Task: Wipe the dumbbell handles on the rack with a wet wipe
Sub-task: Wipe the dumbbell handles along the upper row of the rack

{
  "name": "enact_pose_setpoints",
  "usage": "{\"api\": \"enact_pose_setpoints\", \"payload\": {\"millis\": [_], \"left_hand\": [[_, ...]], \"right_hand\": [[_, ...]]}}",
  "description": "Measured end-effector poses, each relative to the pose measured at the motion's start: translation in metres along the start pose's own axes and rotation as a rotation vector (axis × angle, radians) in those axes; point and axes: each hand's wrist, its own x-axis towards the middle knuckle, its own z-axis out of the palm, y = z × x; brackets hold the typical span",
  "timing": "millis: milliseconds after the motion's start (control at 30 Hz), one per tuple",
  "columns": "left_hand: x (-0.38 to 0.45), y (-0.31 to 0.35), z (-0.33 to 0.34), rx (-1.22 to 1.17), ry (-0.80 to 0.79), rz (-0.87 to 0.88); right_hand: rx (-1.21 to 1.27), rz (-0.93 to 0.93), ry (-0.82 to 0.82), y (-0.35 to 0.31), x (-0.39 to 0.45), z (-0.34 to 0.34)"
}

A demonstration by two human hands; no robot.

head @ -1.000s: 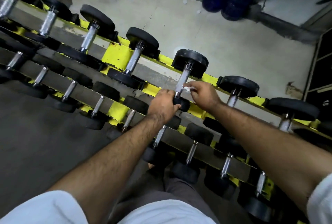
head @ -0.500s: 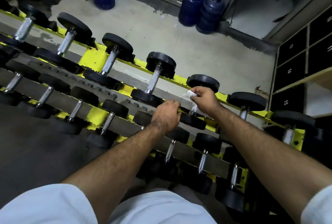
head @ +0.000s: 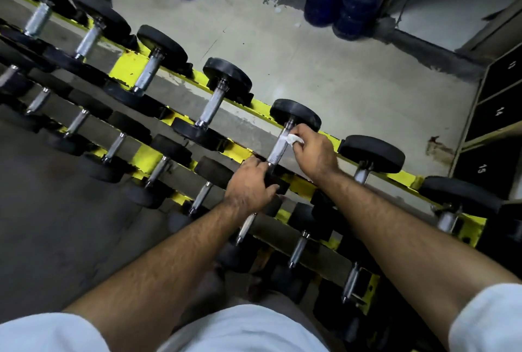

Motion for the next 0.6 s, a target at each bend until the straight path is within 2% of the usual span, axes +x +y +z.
{"api": "enact_pose_setpoints", "payload": {"millis": [167, 300, 500, 600], "left_hand": [[0.002, -0.002, 0.0, -0.031, -0.006, -0.023], [0.003, -0.004, 0.003, -0.04, 0.008, -0.036], [0.002, 0.0, -0.001, -0.052, -0.005, -0.044], [0.002, 0.001, -0.003, -0.048, -0.016, -0.064]], "right_hand": [[-0.032, -0.436, 0.044, 0.007, 0.029, 0.015], [-0.137, -0.648, -0.061, 0.044, 0.044, 0.043], [-0.3, -0.749, -0.22, 0.069, 0.035, 0.038], [-0.386, -0.749, -0.21, 0.073, 0.026, 0.034]]}}
